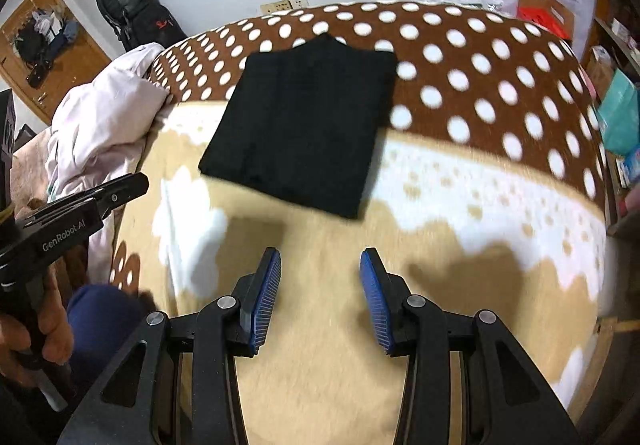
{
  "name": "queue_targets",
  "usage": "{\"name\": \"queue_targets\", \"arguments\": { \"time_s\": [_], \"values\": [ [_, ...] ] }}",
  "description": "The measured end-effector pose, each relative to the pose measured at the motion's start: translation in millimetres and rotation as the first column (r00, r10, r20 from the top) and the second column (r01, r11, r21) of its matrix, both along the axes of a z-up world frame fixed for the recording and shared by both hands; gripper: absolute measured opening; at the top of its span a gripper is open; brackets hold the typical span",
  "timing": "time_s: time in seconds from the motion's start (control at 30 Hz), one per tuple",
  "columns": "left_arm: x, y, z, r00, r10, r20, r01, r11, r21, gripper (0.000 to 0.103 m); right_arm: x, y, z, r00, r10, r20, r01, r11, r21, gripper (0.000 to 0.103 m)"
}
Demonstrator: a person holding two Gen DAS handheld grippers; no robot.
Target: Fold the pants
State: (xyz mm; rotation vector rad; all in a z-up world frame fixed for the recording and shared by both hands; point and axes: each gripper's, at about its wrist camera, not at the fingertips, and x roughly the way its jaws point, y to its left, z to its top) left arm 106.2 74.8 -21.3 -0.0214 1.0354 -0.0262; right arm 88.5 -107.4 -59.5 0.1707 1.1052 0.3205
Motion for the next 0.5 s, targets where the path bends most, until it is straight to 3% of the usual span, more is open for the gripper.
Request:
{"name": "queue_targets", "arguments": {
  "time_s": [0.23,0.5],
  "values": [
    [-40.5,-11.3,-7.6,0.999,-0.014,-0.03,0.015,1.0,0.017,0.016,-45.8,1.8,-9.4,0.999,-0.012,-0.043,0.011,1.0,-0.028,0.043],
    [-54.5,-20.1,-30.2,0.993,-0.046,-0.105,0.047,0.999,0.009,0.016,-67.0,6.9,-18.8,0.998,-0.015,-0.062,0.011,0.998,-0.063,0.043]
  ]
}}
